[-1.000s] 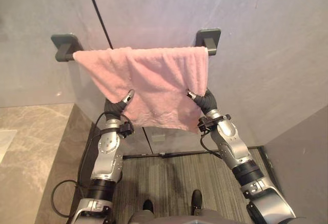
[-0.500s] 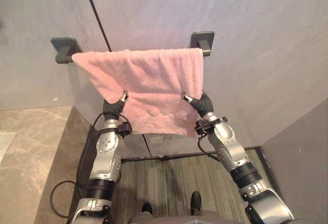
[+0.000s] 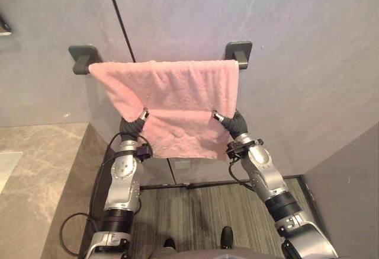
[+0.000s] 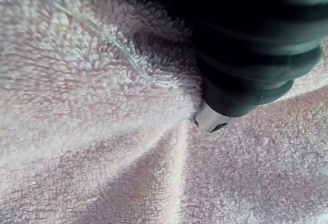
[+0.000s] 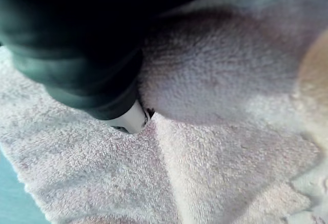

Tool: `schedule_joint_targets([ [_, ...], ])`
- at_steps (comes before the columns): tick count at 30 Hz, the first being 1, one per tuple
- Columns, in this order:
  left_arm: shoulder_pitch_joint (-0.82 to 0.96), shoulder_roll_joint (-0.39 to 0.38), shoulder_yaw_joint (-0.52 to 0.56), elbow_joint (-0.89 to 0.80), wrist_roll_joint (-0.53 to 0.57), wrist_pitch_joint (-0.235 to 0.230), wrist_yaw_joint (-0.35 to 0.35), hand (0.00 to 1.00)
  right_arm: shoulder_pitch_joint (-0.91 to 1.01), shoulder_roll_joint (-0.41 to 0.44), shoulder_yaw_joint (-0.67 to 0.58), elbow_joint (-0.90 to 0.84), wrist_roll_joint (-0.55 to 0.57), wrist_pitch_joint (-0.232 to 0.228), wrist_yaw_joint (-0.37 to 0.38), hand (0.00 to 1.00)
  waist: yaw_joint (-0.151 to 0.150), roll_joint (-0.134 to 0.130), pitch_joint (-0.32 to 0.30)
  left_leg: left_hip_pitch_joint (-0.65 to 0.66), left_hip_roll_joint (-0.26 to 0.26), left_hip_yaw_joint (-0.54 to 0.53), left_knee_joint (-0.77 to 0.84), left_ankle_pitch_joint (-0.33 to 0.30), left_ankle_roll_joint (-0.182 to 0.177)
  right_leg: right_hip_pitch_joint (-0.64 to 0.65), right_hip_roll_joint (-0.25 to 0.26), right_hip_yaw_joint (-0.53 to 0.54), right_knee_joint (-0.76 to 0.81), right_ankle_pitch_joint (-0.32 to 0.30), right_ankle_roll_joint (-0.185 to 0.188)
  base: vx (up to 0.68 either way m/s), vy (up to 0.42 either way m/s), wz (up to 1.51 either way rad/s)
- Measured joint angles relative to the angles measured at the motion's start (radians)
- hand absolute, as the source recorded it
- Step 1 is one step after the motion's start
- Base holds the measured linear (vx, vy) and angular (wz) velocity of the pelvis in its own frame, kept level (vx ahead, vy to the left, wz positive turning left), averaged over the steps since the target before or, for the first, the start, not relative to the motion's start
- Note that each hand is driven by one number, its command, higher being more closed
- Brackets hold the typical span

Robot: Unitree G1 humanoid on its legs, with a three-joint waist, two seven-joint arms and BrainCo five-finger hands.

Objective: Organize washtable

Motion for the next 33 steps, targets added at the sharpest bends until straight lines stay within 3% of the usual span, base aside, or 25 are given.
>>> schedule_joint_targets([
  [7,-0.001,0.0,0.004,0.0,0.0,0.0,-0.007,1.0,-0.025,0.009,-0.018,0.033,-0.012,0.012,0.0,1.0,0.001,0.0,0.0,0.0,0.0,-0.003,-0.001,0.0,0.0,0.0,0.0,-0.003,0.002,-0.001,-0.001,0.0,0.0,0.0],
  [8,-0.002,0.0,0.004,0.0,0.0,0.001,-0.007,1.0,-0.033,0.01,-0.021,0.04,-0.012,0.014,0.0,0.0,0.001,0.0,0.0,0.0,-0.001,-0.003,-0.001,0.0,0.0,0.0,0.0,-0.003,0.002,-0.001,-0.001,0.0,0.0,0.0],
  [9,-0.002,0.0,0.004,0.0,0.0,0.001,-0.007,1.0,-0.035,0.01,-0.023,0.041,-0.012,0.017,-0.001,0.0,0.001,0.0,0.0,0.0,-0.001,-0.003,-0.001,0.0,0.0,0.0,0.0,-0.003,0.002,-0.001,-0.001,0.0,0.0,0.0],
  [10,-0.002,-0.002,0.016,0.0,0.0,0.002,-0.007,0.0,-0.035,0.01,-0.027,0.044,-0.012,0.018,-0.002,0.0,0.001,0.0,0.0,0.0,0.0,-0.003,-0.001,0.0,0.001,0.0,0.0,-0.003,0.002,-0.001,-0.001,0.0,0.0,0.0],
  [26,0.042,0.002,0.138,0.021,-0.011,0.005,0.024,0.0,0.053,-0.039,-0.108,0.044,-0.031,0.038,-0.041,0.0,-0.002,0.001,0.001,-0.002,0.0,-0.003,-0.002,-0.002,0.002,-0.002,0.0,-0.006,-0.001,-0.002,-0.001,0.0,0.0,0.0],
  [33,0.092,0.001,0.097,0.02,-0.018,0.006,0.008,0.0,0.079,-0.051,-0.108,0.034,-0.044,0.038,-0.041,0.0,-0.001,0.002,0.002,-0.007,0.001,-0.005,0.003,-0.004,0.0,-0.004,0.0,-0.006,-0.004,-0.002,-0.002,0.0,-0.001,0.01],
])
